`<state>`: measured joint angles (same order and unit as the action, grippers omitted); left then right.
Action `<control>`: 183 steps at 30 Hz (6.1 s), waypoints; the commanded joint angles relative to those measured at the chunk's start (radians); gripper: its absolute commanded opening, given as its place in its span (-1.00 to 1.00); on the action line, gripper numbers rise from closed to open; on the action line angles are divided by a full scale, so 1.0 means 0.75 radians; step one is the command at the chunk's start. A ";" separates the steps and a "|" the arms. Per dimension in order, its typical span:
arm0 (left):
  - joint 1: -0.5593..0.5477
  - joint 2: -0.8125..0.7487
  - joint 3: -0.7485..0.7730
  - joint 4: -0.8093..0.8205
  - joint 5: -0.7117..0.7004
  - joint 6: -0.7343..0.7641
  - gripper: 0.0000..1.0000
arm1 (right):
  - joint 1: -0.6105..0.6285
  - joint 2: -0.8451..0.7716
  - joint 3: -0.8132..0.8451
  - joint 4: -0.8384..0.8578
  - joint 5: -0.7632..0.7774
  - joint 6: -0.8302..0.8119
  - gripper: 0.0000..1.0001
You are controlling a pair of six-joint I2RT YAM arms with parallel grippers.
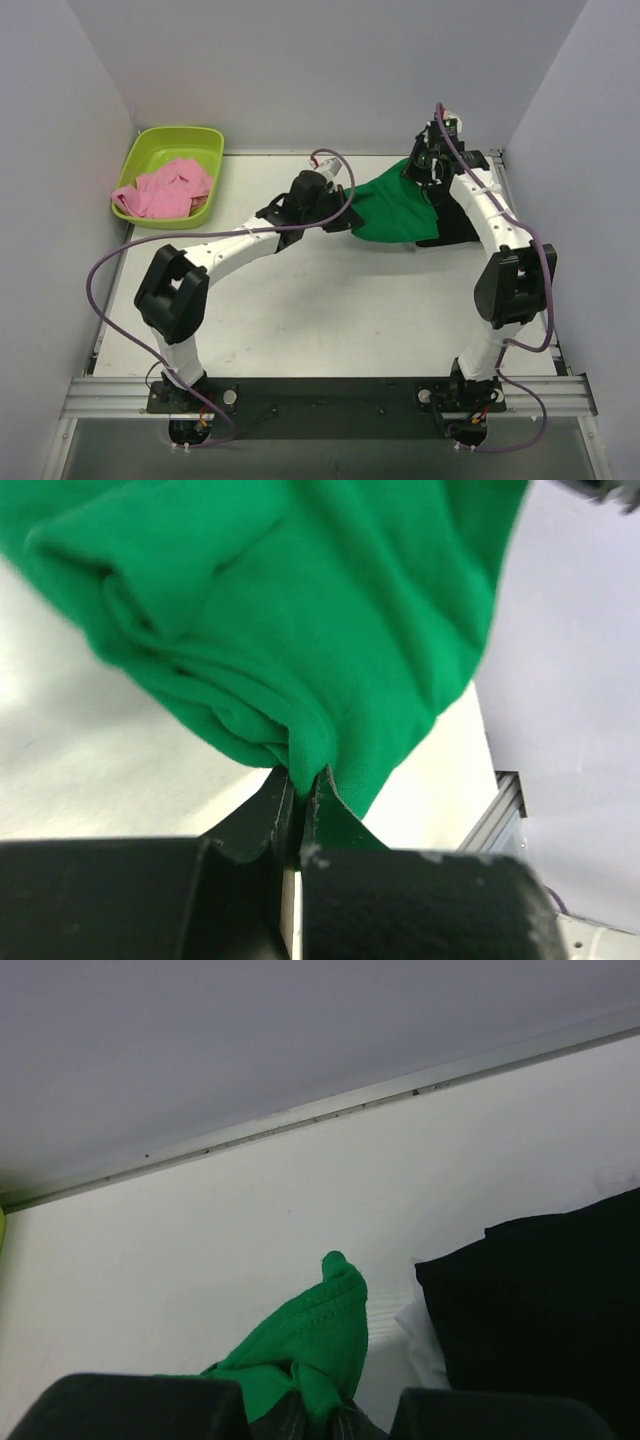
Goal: Fold and stack the t-shirts
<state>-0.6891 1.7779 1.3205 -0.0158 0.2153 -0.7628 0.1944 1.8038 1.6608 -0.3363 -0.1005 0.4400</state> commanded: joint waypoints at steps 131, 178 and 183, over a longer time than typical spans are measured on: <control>0.109 -0.797 -0.407 -0.333 -0.377 0.289 0.95 | 0.209 -1.077 -0.934 0.205 0.535 -0.032 1.00; 0.170 -1.149 -0.603 -0.478 -0.627 0.414 0.95 | 0.039 0.035 -0.323 0.436 0.369 0.070 1.00; 0.193 -1.133 -0.605 -0.470 -0.616 0.412 0.95 | 0.023 0.111 -0.263 0.436 0.345 0.088 1.00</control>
<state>-0.5610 0.9234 0.8589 -0.4068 -0.2554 -0.4660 0.2283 1.8618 1.4101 -0.0273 0.1745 0.4801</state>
